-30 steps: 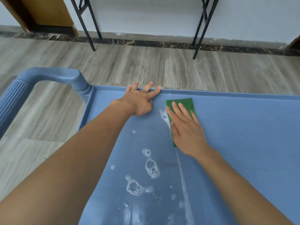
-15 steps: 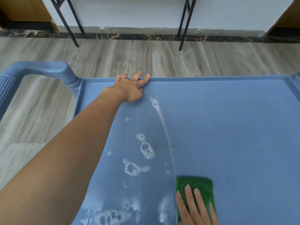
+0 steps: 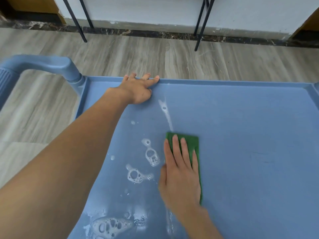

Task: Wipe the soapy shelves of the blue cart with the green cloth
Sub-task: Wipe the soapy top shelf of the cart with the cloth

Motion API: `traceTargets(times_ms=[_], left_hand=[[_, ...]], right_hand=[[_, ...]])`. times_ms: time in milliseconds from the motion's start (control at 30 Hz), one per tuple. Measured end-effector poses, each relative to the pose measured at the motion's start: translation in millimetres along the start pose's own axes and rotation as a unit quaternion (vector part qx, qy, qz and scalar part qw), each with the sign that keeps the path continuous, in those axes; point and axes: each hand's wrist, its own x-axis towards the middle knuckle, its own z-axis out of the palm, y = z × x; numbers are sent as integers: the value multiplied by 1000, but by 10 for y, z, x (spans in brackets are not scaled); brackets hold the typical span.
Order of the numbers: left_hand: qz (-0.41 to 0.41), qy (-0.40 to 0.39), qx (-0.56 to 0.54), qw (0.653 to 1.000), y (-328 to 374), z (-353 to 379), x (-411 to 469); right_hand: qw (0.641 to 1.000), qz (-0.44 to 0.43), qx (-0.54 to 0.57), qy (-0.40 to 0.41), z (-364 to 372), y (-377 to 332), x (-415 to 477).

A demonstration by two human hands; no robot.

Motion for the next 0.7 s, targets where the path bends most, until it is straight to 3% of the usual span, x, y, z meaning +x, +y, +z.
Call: traceTargets(times_ms=[267, 367, 467, 700], left_hand=[[20, 19, -39, 999, -50, 3, -57], [-31, 31, 15, 999, -177, 26, -124], [-72, 27, 60, 995, -345, 95, -248], [-46, 27, 53, 997, -436, 111, -255]], right_hand=[[999, -19, -10, -31, 30, 26, 1691], [999, -27, -11, -33, 37, 38, 1959], [999, -33, -12, -29, 36, 42, 2000], [996, -67, -17, -50, -10, 151, 1339]])
